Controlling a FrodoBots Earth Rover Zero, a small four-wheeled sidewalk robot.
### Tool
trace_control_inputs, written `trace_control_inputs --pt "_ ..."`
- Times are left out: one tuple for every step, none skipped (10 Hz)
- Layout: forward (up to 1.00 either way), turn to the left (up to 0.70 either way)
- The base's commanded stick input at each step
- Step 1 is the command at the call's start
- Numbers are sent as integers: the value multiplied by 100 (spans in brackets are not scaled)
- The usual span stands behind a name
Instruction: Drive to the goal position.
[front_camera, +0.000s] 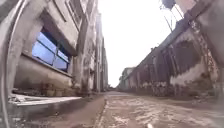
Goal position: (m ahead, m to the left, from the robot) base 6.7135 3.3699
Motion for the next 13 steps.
trace_control_inputs --pt "83 0" --pt "83 0" --pt "83 0" --pt "83 0" --pt "83 0" --pt "83 0" --pt "84 0" --pt "85 0" --pt "85 0" --pt "85 0" --pt "85 0" --pt "85 0" --pt "85 0"
